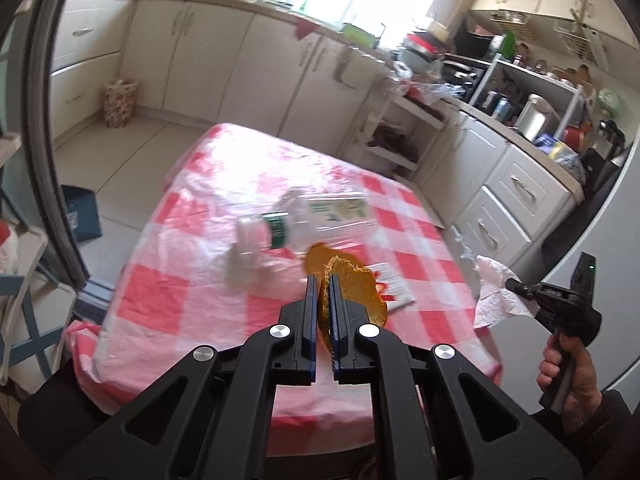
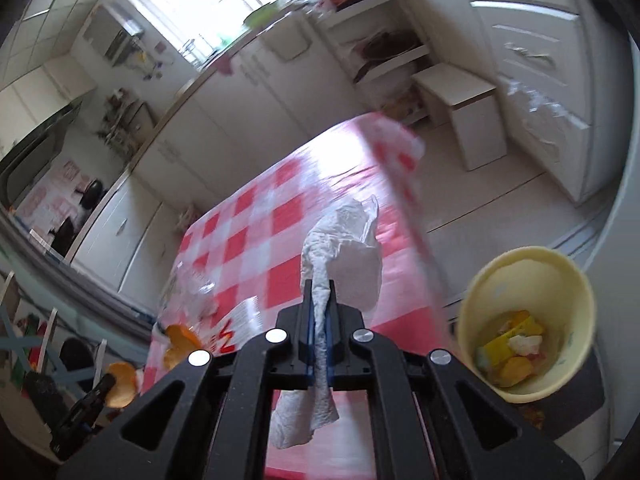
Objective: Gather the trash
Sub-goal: 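Drop the paper towel into the yellow bin with right tool while left carries peel, then lower the orange peel into the yellow bin and open the left tool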
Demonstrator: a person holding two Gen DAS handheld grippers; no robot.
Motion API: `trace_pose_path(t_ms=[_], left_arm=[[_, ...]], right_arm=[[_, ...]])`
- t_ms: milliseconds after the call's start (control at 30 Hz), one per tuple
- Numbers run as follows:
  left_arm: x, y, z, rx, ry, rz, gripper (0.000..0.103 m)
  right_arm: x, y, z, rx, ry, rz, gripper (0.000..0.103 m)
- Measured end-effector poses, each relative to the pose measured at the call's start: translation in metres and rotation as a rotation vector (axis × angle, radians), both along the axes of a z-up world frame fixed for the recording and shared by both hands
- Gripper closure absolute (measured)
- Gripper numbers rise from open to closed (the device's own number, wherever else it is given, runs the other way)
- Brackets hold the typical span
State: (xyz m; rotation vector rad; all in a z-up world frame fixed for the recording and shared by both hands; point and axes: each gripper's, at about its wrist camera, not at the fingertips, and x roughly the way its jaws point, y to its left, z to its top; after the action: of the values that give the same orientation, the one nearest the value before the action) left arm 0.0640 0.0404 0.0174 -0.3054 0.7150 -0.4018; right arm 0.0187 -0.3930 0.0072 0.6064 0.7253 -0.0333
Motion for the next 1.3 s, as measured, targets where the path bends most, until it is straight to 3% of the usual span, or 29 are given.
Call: trace_pose_path(t_ms=[167, 267, 400, 467, 500, 533, 633, 800, 967, 1133, 1300], left_arm=[[-0.008, -0.055, 0.019, -0.020, -0.019, -0.126, 0.098], [-0.014, -0.097, 0.023, -0.017, -0.017, -0.190, 0.098], [-0.020, -0.147, 0.026, -0.003, -0.016, -0.269, 0.098], [-0.020, -0.173, 0.025, 0.006, -0.011, -0.306, 0.098], [-0.021, -0.187, 0.025, 0.015, -0.011, -0.324, 0.098], [-0.022, -0.198, 0.024, 0.023, -0.011, -0.338, 0.098], [-0.025, -0.231, 0.017, 0.041, 0.003, -0.380, 0.098], [-0.023, -0.282, -0.005, 0.075, 0.044, -0.428, 0.098], [-0.014, -0.348, -0.038, 0.124, 0.091, -0.458, 0.098], [0.008, -0.414, -0.069, 0.188, 0.171, -0.480, 0.097], [0.023, -0.435, -0.077, 0.171, 0.231, -0.472, 0.078]], right_arm=[[-0.008, -0.041, -0.011, -0.040, 0.083, -0.075, 0.098], [-0.001, -0.064, -0.040, -0.045, 0.194, -0.103, 0.098], [0.015, -0.094, -0.088, 0.050, 0.342, -0.155, 0.097], [0.025, -0.101, -0.103, 0.039, 0.416, -0.166, 0.081], [0.029, -0.107, -0.110, 0.040, 0.444, -0.177, 0.052], [0.030, -0.110, -0.111, 0.030, 0.447, -0.192, 0.044], [0.031, -0.119, -0.098, 0.053, 0.395, -0.211, 0.044], [0.017, -0.124, -0.038, 0.114, 0.137, -0.230, 0.039], [0.001, -0.116, 0.026, 0.082, -0.091, -0.217, 0.031], [-0.005, -0.124, 0.042, 0.088, -0.162, -0.238, 0.030], [-0.008, -0.137, 0.045, 0.121, -0.190, -0.253, 0.030]])
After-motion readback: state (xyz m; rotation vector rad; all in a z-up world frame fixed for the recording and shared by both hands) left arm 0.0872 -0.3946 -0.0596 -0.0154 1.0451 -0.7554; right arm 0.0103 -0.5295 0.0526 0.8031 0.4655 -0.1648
